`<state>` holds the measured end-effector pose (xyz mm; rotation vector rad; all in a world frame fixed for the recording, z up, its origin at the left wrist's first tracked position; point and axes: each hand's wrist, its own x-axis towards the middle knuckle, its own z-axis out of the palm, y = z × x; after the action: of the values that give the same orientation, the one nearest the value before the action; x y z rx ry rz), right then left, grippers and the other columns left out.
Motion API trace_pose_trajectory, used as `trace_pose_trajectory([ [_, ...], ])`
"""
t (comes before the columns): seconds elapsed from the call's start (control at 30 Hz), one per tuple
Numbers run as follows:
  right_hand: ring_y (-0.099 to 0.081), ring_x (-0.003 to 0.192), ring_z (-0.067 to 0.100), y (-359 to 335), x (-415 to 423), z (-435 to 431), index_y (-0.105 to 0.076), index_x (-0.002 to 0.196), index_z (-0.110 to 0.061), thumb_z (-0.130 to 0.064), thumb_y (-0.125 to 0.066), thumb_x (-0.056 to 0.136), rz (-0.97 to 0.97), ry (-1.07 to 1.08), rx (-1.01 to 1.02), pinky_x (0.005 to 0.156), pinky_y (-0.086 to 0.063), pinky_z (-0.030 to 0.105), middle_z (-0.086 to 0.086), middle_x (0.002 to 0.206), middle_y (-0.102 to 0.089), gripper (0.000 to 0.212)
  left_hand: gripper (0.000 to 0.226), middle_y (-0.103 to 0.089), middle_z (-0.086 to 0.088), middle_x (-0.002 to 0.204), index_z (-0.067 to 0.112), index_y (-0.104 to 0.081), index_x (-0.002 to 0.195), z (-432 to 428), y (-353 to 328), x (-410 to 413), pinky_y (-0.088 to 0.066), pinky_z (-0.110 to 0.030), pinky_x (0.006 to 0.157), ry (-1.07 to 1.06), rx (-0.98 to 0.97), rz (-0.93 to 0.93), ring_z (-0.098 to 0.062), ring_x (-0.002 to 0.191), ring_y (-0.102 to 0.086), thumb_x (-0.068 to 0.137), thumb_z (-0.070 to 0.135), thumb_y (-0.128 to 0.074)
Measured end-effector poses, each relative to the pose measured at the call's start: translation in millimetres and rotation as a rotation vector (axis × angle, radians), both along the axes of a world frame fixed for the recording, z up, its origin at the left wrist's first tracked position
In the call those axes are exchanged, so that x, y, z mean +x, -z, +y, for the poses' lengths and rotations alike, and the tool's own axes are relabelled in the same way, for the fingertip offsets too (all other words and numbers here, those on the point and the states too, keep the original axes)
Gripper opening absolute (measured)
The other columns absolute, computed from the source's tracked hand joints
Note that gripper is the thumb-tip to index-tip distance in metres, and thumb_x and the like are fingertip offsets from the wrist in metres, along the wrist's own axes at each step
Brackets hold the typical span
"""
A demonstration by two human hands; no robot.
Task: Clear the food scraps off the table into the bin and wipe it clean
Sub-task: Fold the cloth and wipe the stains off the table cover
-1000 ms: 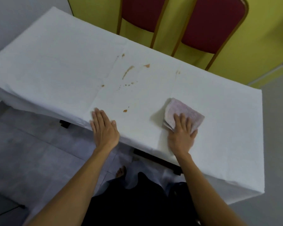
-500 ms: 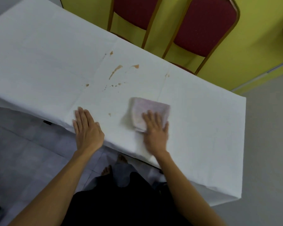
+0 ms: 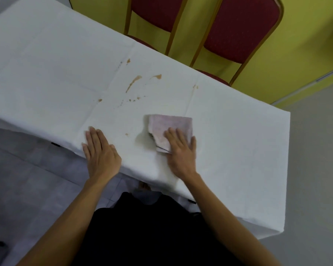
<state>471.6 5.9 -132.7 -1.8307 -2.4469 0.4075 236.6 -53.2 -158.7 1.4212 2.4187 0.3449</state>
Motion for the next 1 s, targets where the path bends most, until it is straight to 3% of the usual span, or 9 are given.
trace_pose_trajectory([
  [0.13,-0.016,0.152,0.016,0,76,30,-0.033,0.152,-0.027,-0.015,-0.036,0.084,-0.006,0.344,-0.011,0.119,-0.001,0.055,-0.005,0.162,-0.026,0.069,0.064,0.005,-0.016,0.165,-0.003,-0.006,0.155,0,-3,-2,0.004,-0.047,0.123,-0.002,-0.018,-0.018,-0.028,0.153,0.008,0.102,0.015,-0.035],
  [0.23,-0.007,0.153,0.02,-3,63,31,-0.024,0.156,-0.023,-0.012,-0.041,0.092,-0.082,0.481,-0.031,0.119,0.001,0.058,0.0,0.165,-0.019,0.067,0.064,0.008,-0.015,0.165,-0.002,-0.002,0.156,1,-6,-3,0.008,-0.045,0.123,-0.015,-0.024,-0.017,-0.027,0.153,0.011,0.102,0.016,-0.032],
  [0.3,-0.011,0.152,0.027,-1,20,15,-0.026,0.156,-0.019,-0.015,-0.04,0.09,-0.057,0.392,-0.017,0.118,0.001,0.06,0.003,0.164,-0.02,0.067,0.065,0.009,-0.015,0.165,-0.002,-0.002,0.156,2,-7,-1,0.008,-0.044,0.123,-0.031,-0.029,-0.029,-0.027,0.153,0.011,0.102,0.016,-0.032],
  [0.4,-0.035,0.144,0.037,7,-68,-25,-0.048,0.145,-0.011,-0.031,-0.042,0.084,0.051,-0.005,0.064,0.114,-0.013,0.068,0.009,0.154,-0.042,0.064,0.07,0.013,-0.013,0.165,0.0,0.001,0.156,2,-9,-2,0.011,-0.042,0.123,-0.022,-0.041,-0.048,-0.026,0.153,0.014,0.101,0.021,-0.036],
  [0.5,-0.036,0.144,0.032,10,-113,-36,-0.054,0.141,-0.013,-0.036,-0.057,0.085,0.083,-0.318,0.09,0.114,-0.016,0.067,0.006,0.151,-0.046,0.06,0.07,0.015,-0.007,0.165,0.005,0.004,0.157,-5,-9,-14,0.009,-0.043,0.124,-0.069,-0.039,-0.09,-0.02,0.152,0.016,0.103,0.025,-0.036],
  [0.6,-0.035,0.145,0.029,15,-83,4,-0.052,0.142,-0.018,-0.027,-0.079,0.076,0.03,-0.31,0.152,0.117,-0.008,0.059,0.003,0.153,-0.044,0.072,0.059,0.01,-0.008,0.166,0.003,-0.002,0.157,-11,-7,-38,0.004,-0.046,0.124,-0.096,-0.008,-0.058,-0.022,0.153,0.011,0.105,0.019,-0.026],
  [0.77,-0.02,0.15,0.033,11,-86,36,-0.037,0.151,-0.013,-0.009,-0.063,0.076,-0.014,0.049,0.119,0.118,-0.001,0.06,0.008,0.16,-0.031,0.079,0.056,0.004,-0.015,0.165,-0.004,-0.009,0.155,13,-10,-83,0.005,-0.045,0.124,-0.157,0.015,-0.038,-0.027,0.153,0.007,0.106,0.018,-0.024],
  [0.93,-0.017,0.151,0.033,12,-162,-15,-0.033,0.154,-0.016,-0.021,-0.066,0.081,0.002,-0.291,0.151,0.119,0.002,0.061,0.008,0.162,-0.027,0.08,0.056,0.0,-0.016,0.165,-0.004,-0.012,0.155,67,-8,-123,0.005,-0.045,0.124,-0.137,0.045,-0.014,-0.028,0.154,0.005,0.106,0.02,-0.026],
  [1.0,-0.018,0.151,0.031,12,-169,-8,-0.034,0.153,-0.017,-0.023,-0.062,0.086,-0.01,-0.373,0.14,0.119,-0.004,0.061,0.006,0.161,-0.028,0.073,0.058,0.0,-0.016,0.165,-0.003,-0.011,0.155,79,-4,-141,0.003,-0.047,0.124,-0.131,0.048,0.004,-0.028,0.154,0.003,0.106,0.024,-0.024],
])
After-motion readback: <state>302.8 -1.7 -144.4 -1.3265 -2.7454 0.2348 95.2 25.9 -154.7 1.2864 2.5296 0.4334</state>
